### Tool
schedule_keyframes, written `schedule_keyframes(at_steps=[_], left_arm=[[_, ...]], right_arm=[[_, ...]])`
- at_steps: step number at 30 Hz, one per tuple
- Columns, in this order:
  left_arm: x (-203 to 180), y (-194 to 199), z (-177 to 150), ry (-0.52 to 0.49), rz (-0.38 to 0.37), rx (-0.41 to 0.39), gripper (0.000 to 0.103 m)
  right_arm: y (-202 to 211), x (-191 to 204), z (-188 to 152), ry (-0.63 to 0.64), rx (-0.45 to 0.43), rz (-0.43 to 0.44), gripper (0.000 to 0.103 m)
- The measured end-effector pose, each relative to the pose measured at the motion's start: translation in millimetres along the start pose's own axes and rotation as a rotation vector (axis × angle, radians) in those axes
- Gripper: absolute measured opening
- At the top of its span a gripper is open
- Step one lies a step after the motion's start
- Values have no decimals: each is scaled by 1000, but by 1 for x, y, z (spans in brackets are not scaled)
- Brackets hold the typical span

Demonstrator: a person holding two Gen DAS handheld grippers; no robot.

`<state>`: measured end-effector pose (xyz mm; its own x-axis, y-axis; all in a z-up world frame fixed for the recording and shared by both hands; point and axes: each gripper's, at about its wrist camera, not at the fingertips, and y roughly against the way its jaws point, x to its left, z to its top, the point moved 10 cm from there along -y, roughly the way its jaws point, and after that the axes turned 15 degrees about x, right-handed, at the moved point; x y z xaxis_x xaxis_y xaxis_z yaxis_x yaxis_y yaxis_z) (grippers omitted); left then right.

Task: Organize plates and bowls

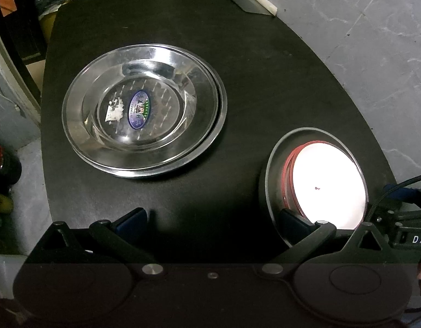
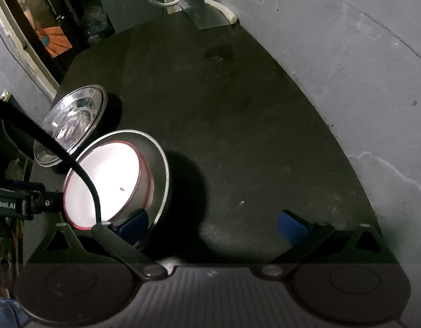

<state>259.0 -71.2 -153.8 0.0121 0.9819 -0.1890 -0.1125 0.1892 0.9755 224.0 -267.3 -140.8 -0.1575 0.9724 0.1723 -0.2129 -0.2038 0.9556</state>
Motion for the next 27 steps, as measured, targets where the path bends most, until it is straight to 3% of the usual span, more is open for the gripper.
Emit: schedule_keyframes(at_steps=[7,15,21,24,26,27], left_arm=[[-1,-1,2,-1,16,-4,102],[-3,2,3,-8,5,-9,96],[-9,4,2,-15,-63,-16,75],[-14,5,2,-19,-117,-20,57],[-20,6,1,-30,-164,-21,38],[-23,7,1,-38,-172,-22,35]], right_arm=[[0,0,-1,-7,-9,8,101],[8,8,-5,32,-38,63,76],[12,17,-6,63,-50,125,54],[14,22,-6,80,-55,145,42],[15,25,-6,90,-56,158,36],[16,27,-7,95,-57,161,32]])
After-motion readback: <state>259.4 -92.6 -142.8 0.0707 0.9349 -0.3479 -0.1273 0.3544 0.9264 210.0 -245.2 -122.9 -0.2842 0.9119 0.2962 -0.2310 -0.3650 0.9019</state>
